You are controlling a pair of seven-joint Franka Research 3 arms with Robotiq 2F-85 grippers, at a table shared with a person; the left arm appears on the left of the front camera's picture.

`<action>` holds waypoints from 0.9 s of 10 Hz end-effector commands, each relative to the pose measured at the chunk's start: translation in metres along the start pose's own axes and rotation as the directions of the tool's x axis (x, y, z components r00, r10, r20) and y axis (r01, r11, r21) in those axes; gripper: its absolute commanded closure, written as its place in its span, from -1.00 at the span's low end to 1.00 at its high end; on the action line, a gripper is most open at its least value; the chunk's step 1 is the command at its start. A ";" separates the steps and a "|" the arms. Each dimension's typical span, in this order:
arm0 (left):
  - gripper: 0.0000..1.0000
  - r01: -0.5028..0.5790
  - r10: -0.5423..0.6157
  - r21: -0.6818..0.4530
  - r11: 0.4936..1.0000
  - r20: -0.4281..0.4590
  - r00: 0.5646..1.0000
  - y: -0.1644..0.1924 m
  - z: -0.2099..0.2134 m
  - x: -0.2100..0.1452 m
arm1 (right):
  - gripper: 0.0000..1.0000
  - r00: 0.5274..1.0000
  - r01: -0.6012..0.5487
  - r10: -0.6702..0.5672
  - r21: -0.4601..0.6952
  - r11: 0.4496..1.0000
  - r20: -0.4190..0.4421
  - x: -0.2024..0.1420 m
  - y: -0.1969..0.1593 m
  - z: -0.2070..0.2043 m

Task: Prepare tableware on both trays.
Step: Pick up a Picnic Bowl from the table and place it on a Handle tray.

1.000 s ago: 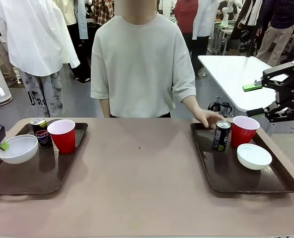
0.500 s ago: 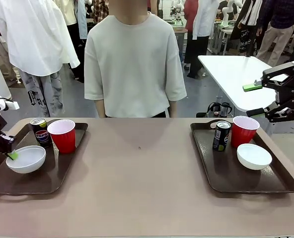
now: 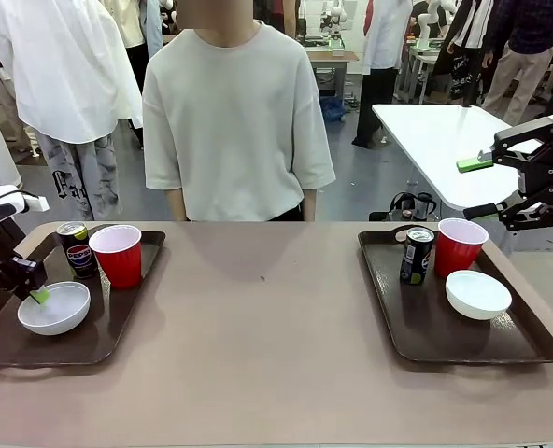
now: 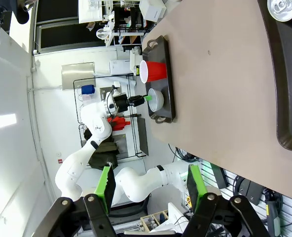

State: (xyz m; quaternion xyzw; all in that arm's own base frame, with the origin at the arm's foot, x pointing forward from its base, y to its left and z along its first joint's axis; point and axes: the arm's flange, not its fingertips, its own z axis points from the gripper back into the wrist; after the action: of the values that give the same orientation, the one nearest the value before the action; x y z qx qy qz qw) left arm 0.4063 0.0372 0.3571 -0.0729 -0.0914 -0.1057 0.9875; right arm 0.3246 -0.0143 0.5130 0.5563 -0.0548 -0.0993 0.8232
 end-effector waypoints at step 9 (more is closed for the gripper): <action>-0.66 -0.106 0.069 -0.555 0.825 -0.086 0.994 -0.084 0.122 -0.036 | -0.53 1.000 -0.018 0.018 -0.003 1.000 -0.011 0.001 -0.002 0.000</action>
State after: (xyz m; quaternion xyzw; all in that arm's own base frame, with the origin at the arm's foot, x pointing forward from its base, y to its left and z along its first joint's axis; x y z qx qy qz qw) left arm 0.3276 -0.0248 0.4626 -0.2780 -0.0123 -0.1463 0.9493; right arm 0.3247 -0.0144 0.5128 0.5562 -0.0547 -0.0995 0.8232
